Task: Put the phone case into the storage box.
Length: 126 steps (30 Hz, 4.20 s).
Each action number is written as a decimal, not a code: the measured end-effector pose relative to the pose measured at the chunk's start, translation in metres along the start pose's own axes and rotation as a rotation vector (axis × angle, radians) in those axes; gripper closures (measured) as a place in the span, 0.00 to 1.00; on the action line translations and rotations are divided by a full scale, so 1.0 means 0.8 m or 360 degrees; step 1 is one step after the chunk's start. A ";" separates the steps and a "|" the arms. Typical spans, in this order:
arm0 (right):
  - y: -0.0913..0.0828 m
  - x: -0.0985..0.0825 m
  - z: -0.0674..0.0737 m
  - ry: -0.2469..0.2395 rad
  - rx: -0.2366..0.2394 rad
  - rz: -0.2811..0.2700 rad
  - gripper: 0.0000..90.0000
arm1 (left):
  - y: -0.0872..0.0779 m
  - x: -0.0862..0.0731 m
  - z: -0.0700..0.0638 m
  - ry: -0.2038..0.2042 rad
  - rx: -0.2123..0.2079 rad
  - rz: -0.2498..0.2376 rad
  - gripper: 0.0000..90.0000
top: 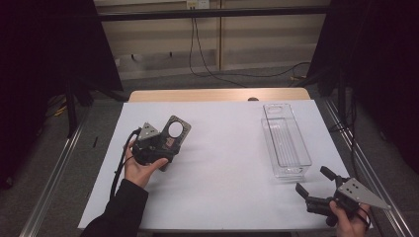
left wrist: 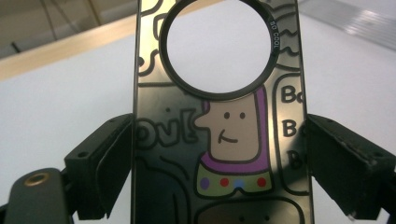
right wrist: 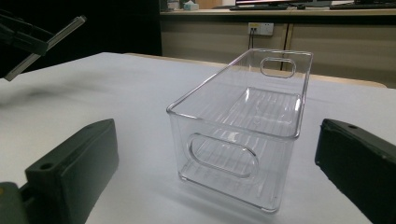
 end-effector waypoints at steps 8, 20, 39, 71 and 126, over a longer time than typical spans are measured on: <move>0.000 0.000 0.000 0.0002 -0.0001 -0.0002 0.00 | -0.005 0.009 -0.008 0.0059 -0.0025 -0.0090 0.14; 0.000 0.000 0.000 0.0002 0.0001 -0.0004 0.00 | -0.008 0.020 -0.033 0.0104 -0.0145 -0.0217 0.14; -0.001 0.002 0.004 0.0004 0.0022 0.0000 0.00 | -0.009 0.027 -0.078 0.0083 -0.0463 -0.0321 0.14; 0.013 0.024 0.055 -0.0067 0.0325 -0.0011 0.00 | -0.019 0.040 -0.151 0.0201 -0.0811 -0.0391 0.14; 0.084 0.083 0.175 -0.0304 0.1086 0.0243 0.00 | -0.020 0.057 -0.212 0.0550 -0.1155 -0.0257 0.14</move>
Point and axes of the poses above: each handheld gripper's, and its own axes: y roughly forward along the jaws, x roughly out of its top, z roughly to its left, the point moved 10 cm from there along y, roughly forward along the jaws, and after that the axes turned 3 degrees about y, right-handed, at the moved point
